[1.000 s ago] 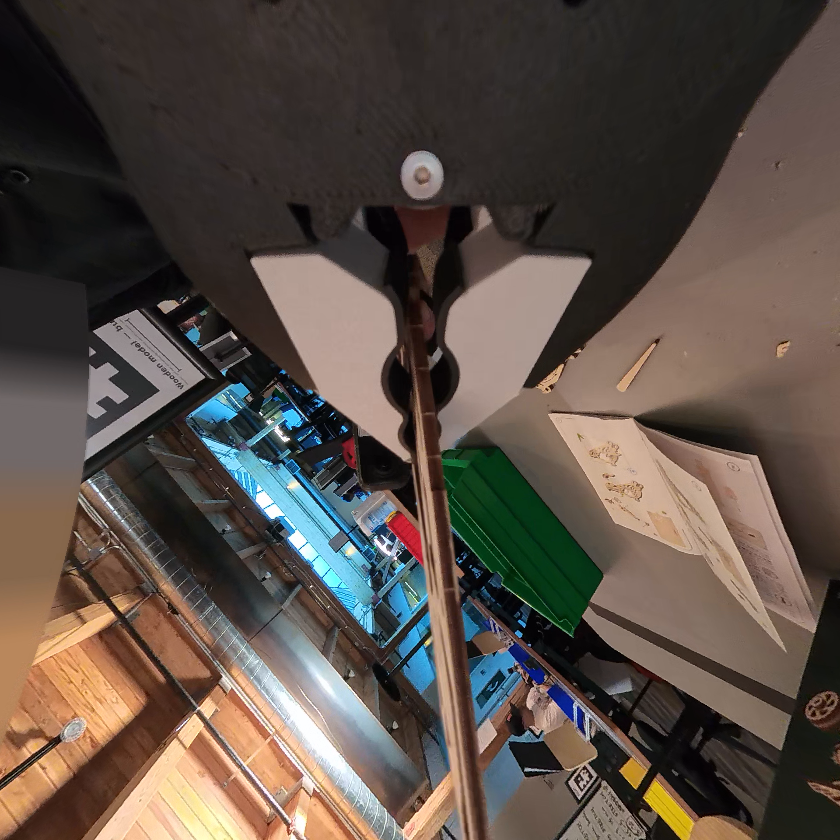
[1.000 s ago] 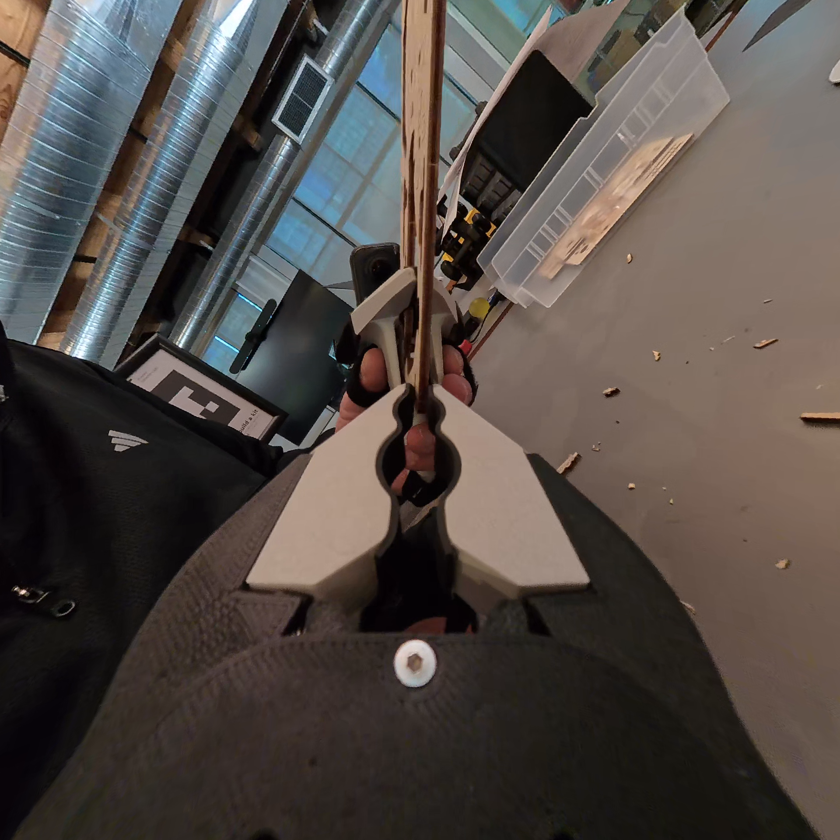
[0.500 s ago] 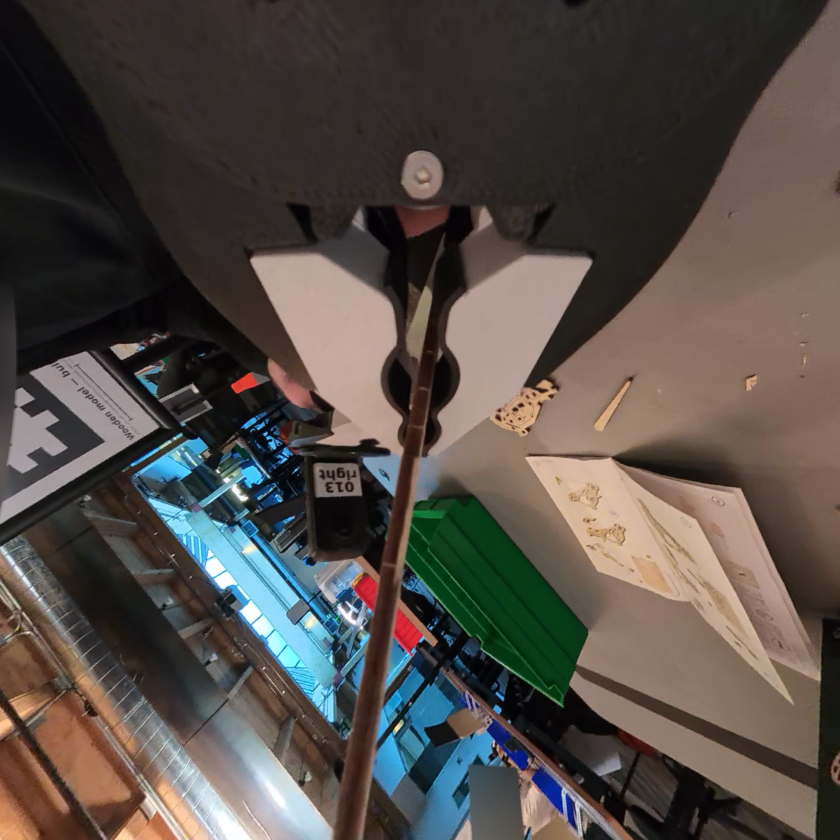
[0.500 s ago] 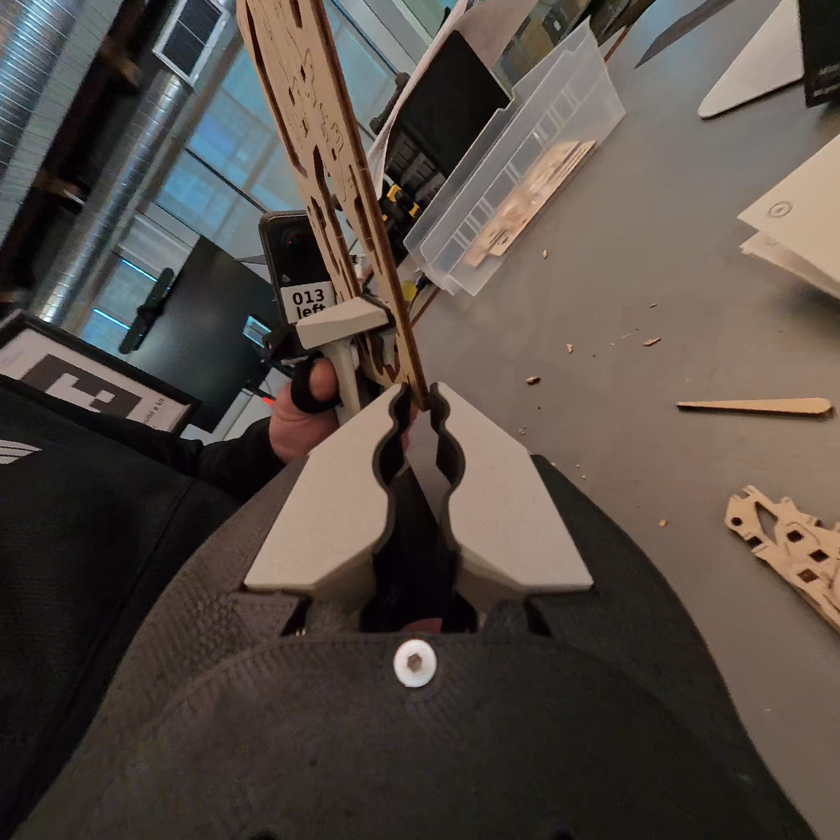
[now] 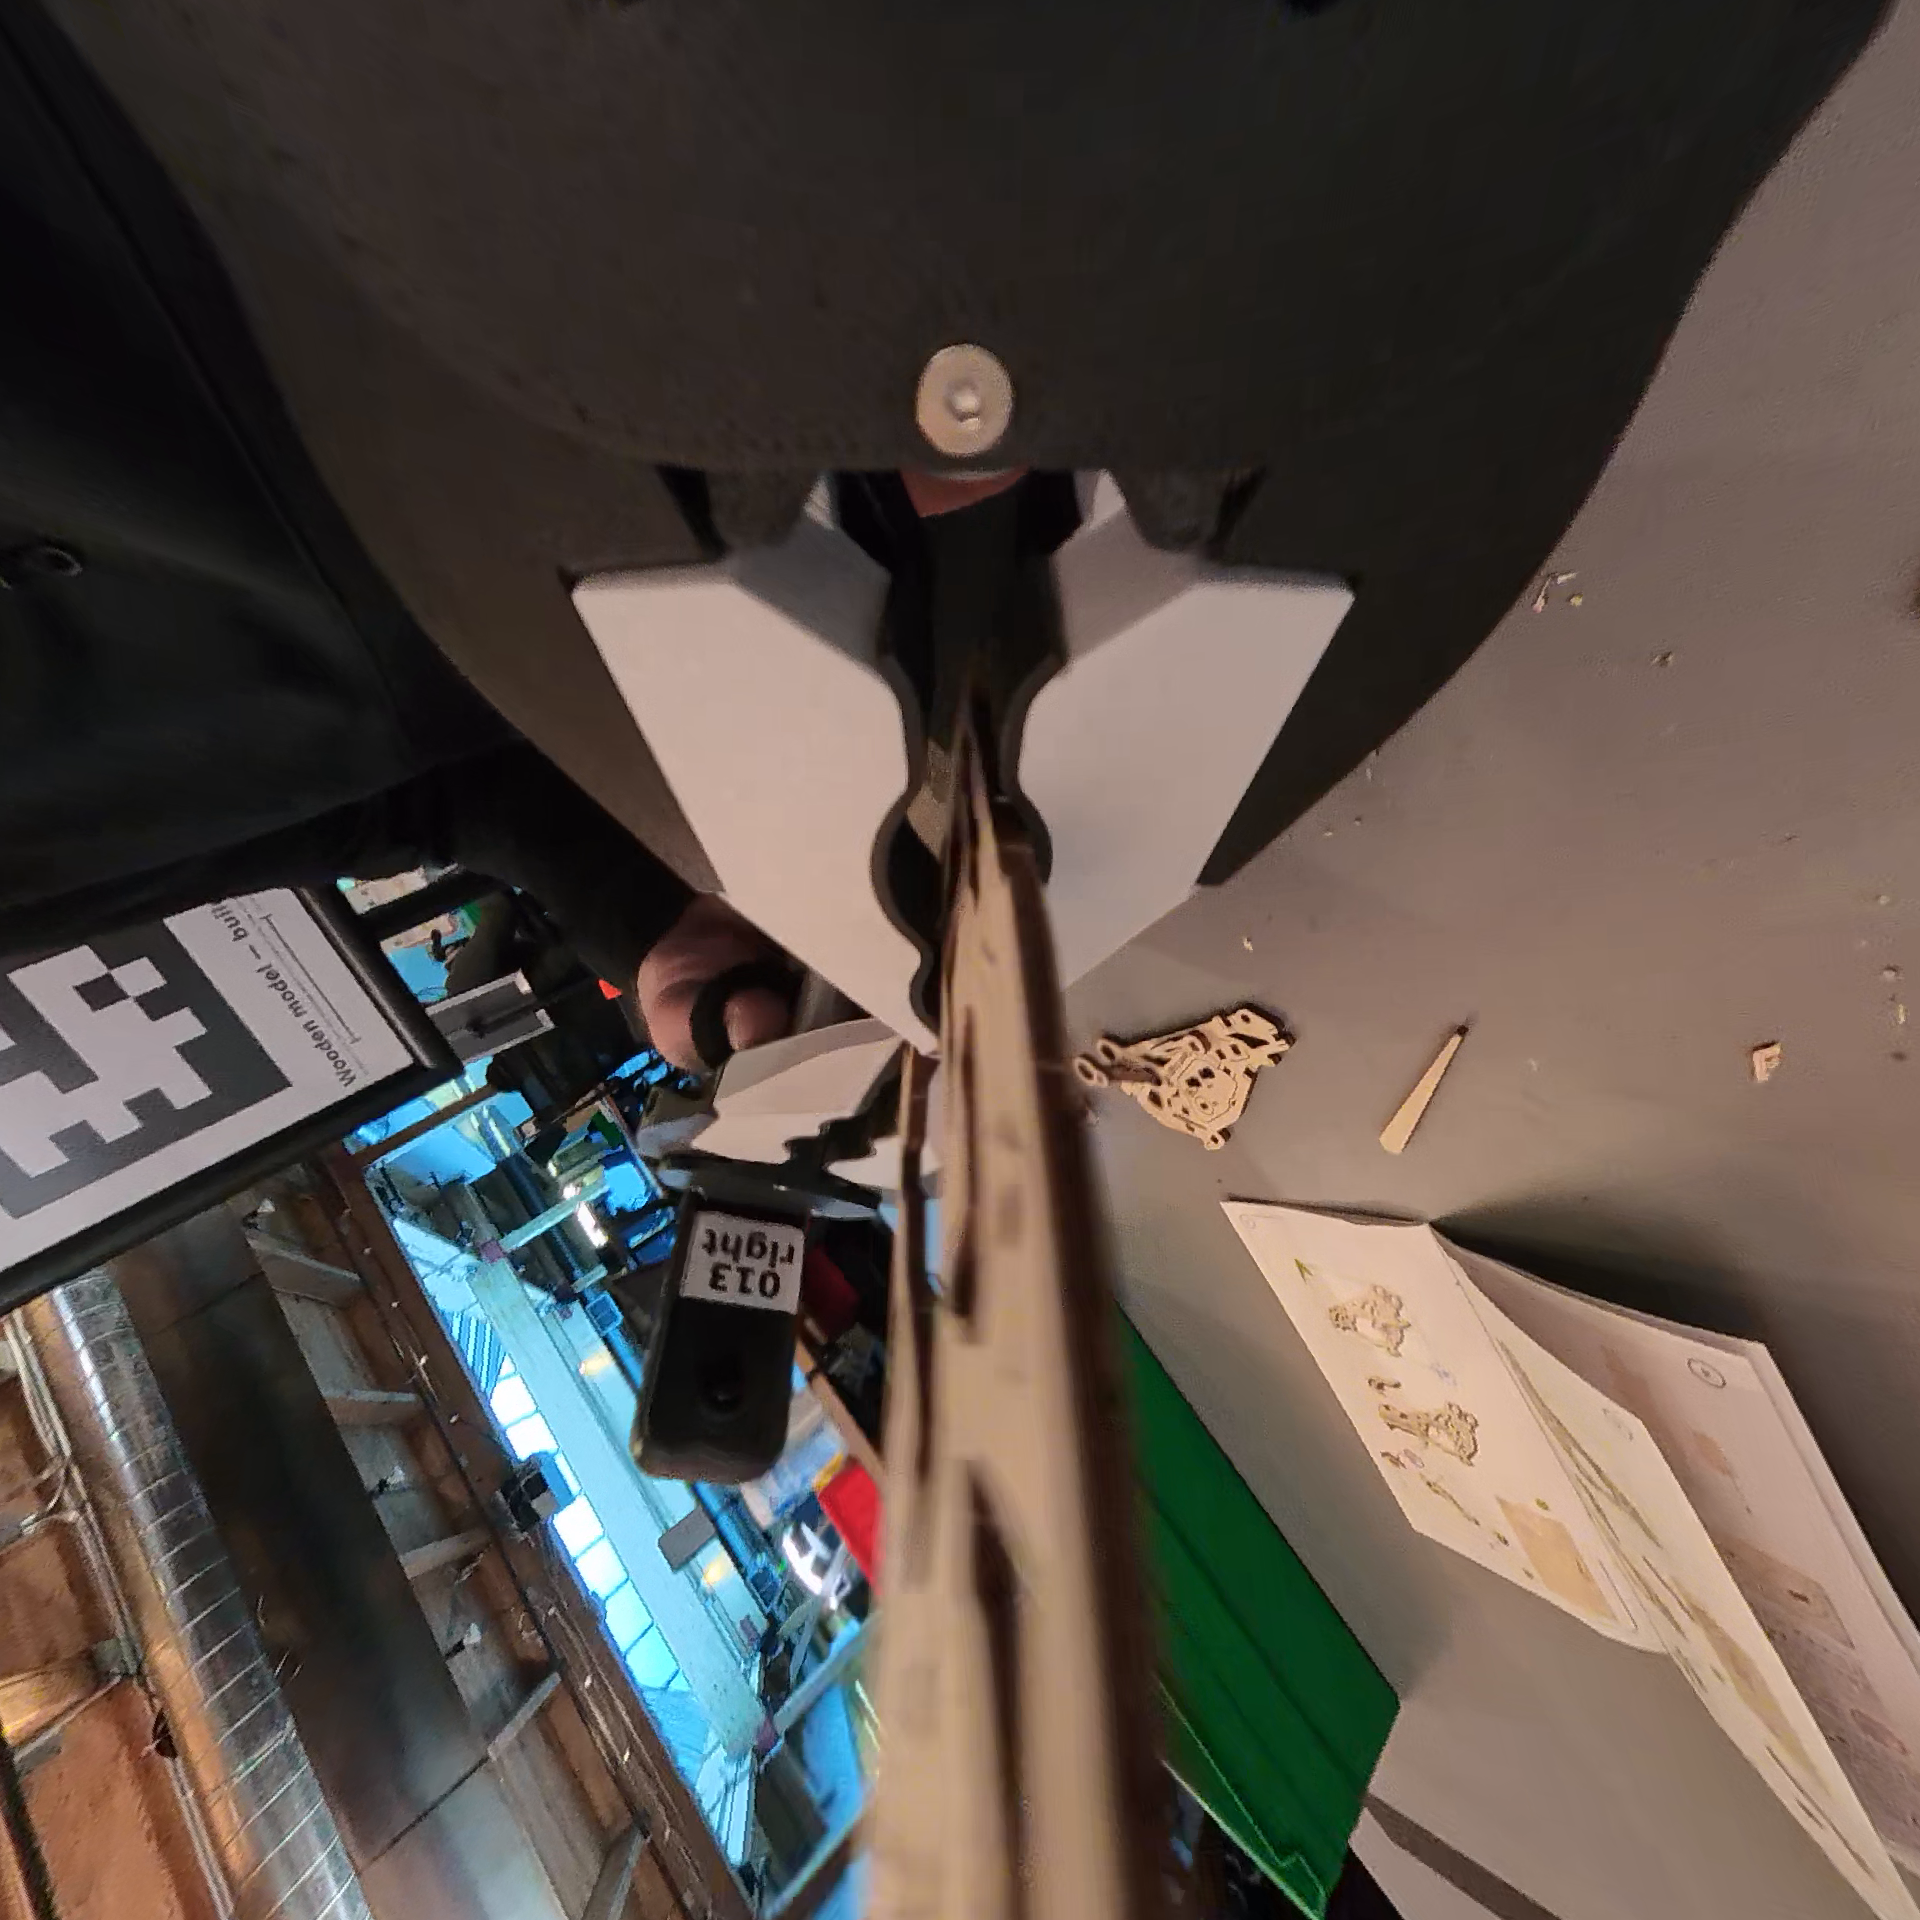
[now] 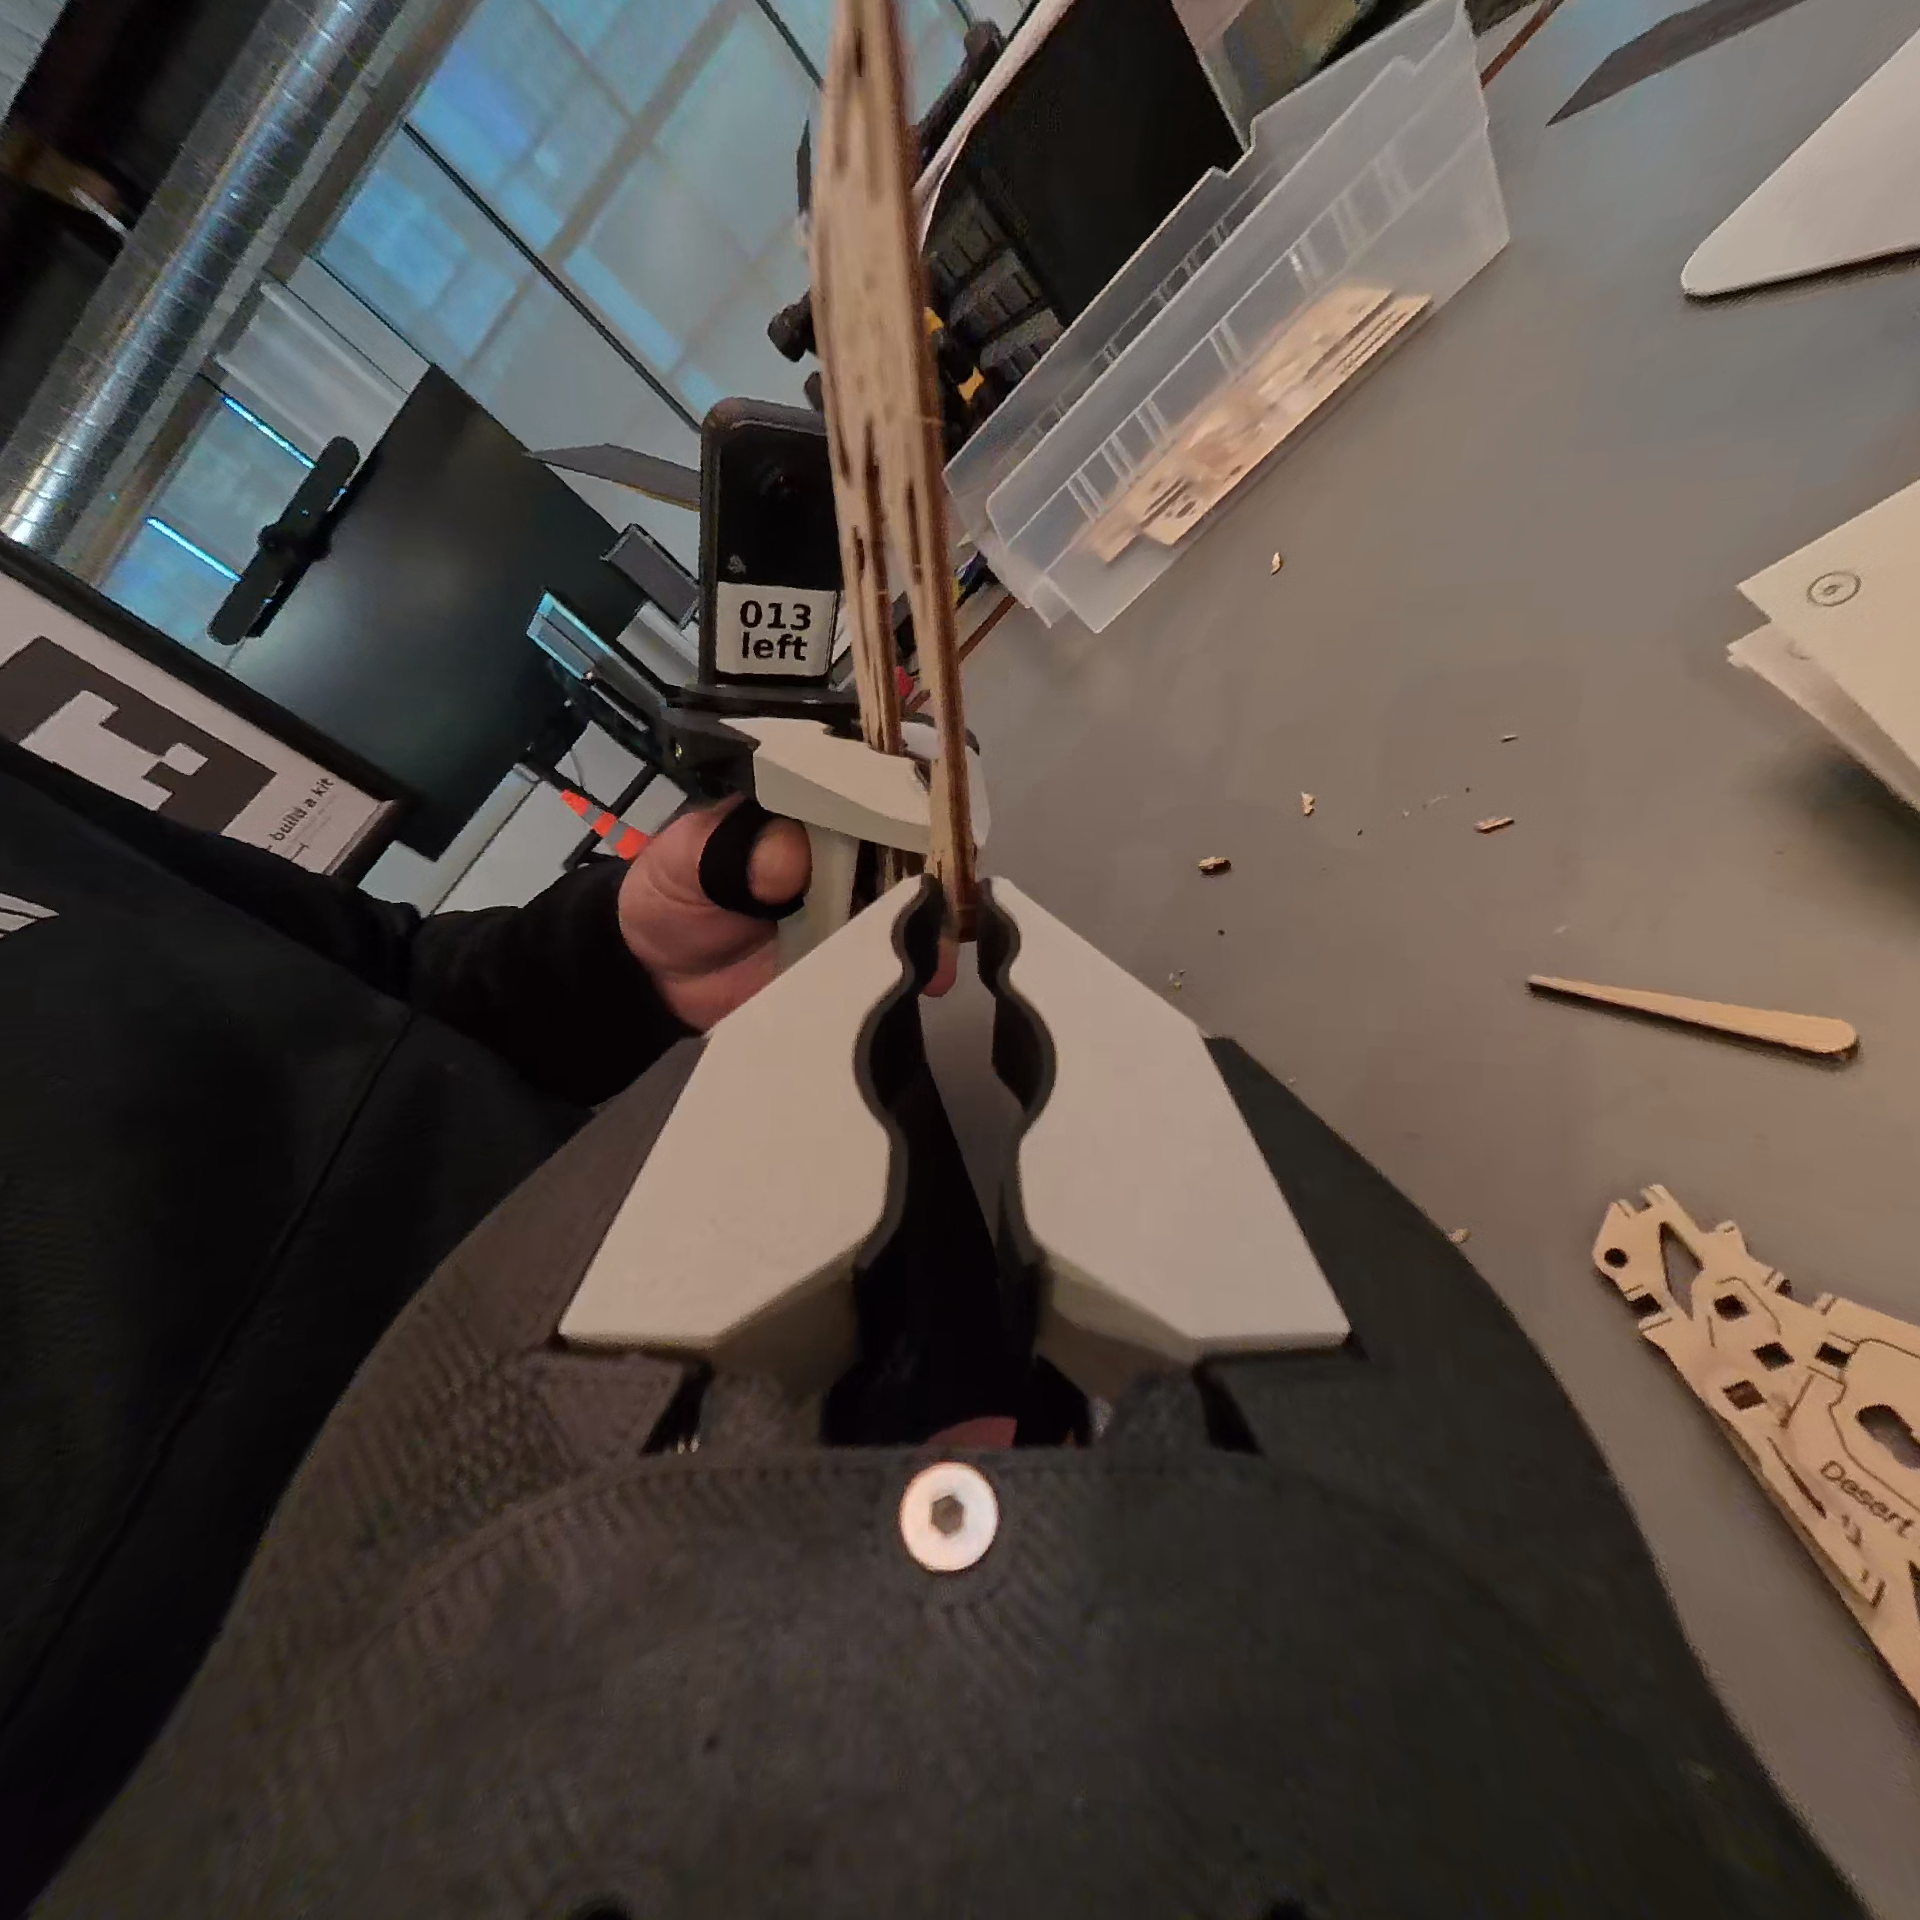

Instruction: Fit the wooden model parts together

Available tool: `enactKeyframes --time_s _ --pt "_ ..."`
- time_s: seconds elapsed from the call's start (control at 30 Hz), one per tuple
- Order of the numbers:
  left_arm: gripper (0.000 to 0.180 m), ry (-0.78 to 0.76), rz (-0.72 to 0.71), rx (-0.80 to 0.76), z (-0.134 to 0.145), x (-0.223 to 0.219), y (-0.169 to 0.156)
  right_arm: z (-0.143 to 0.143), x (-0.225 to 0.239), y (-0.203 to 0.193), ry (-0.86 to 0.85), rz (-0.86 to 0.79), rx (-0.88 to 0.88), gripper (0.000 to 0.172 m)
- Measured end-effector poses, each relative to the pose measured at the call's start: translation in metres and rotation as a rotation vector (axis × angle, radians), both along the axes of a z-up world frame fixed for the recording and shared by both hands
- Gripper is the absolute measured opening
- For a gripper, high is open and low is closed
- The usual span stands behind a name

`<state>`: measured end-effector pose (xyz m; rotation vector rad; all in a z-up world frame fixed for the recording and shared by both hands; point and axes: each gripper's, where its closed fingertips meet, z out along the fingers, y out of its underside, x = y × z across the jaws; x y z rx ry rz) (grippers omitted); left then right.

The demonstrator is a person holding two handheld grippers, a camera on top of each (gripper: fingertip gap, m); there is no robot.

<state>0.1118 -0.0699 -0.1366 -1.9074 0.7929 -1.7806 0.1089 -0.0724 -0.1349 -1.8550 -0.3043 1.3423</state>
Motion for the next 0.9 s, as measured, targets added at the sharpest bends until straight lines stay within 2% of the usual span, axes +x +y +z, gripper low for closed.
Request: enactKeyframes --time_s 0.1,0.37,0.83,0.9 --pt "0.000 0.025 -0.035 -0.002 -0.003 -0.001 -0.003 -0.002 -0.001 -0.002 0.008 0.024 -0.016 0.006" --pt "0.000 0.100 -0.055 -0.004 -0.017 -0.004 -0.004 -0.020 -0.004 -0.004 -0.127 0.066 -0.036 0.004" --pt "0.000 0.166 0.071 0.073 -0.031 -0.004 0.007 -0.040 0.002 0.012 -0.226 -0.079 -0.032 0.007" --pt "0.000 0.169 0.040 0.117 -0.027 0.005 -0.007 -0.049 0.009 0.017 -0.323 -0.123 -0.004 0.003"
